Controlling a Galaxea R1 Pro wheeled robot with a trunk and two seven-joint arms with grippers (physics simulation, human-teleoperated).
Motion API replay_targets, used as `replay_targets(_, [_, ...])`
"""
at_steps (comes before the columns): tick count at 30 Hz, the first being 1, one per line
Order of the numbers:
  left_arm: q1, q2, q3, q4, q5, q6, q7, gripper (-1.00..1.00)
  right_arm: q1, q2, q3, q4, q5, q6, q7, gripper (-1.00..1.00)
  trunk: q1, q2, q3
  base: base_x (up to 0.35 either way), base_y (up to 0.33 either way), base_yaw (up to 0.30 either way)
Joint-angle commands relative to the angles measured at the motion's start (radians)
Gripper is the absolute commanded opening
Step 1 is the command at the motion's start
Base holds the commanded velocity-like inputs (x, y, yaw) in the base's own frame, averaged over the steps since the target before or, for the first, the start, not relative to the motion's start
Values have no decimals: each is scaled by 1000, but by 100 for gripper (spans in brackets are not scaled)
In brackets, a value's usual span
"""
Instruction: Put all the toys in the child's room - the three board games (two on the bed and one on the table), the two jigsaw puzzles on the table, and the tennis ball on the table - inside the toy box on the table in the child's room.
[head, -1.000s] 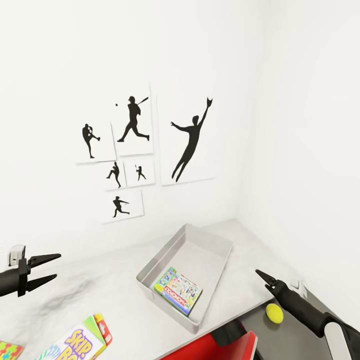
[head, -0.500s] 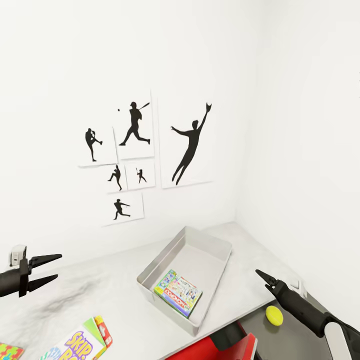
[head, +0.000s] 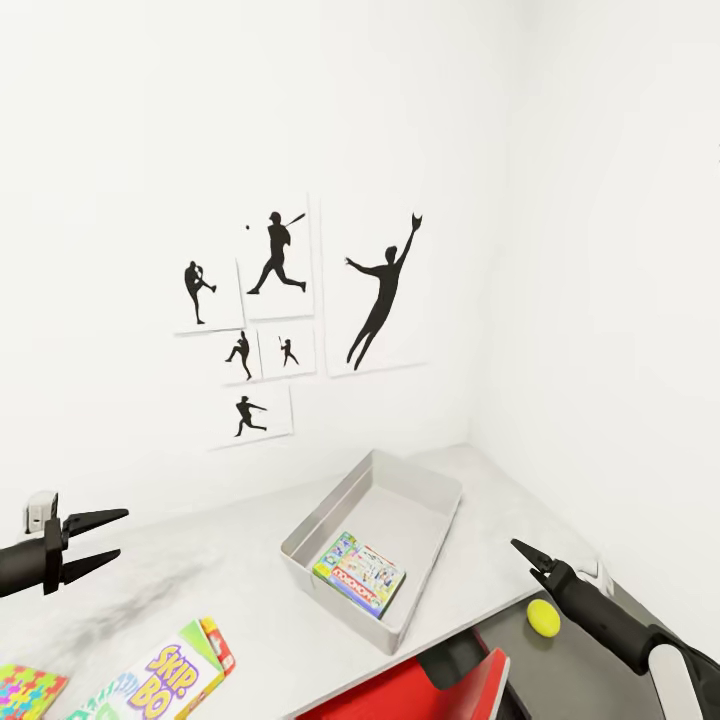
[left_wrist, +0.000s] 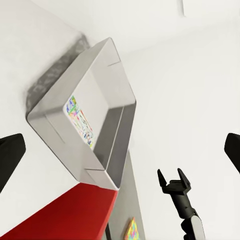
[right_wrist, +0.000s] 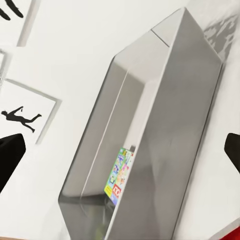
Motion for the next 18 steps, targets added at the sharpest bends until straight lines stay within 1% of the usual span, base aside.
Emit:
replay_targets(1, [-1, 0, 0, 1, -7, 3, -8, 100, -1, 0, -2, 0, -2, 6, 2, 100, 0, -1, 0, -15, 3, 0])
replay_targets(14, [-1, -6, 2, 2, -8, 1, -8, 100, -1, 0, -2, 0, -4, 6, 3, 100, 0, -1, 0, -3, 1, -1])
replay_targets(18, [-1, -11, 1, 2, -8, 2, -9, 100, -1, 0, -2, 0, -4, 6, 3, 100, 0, -1, 0, 0, 0, -116])
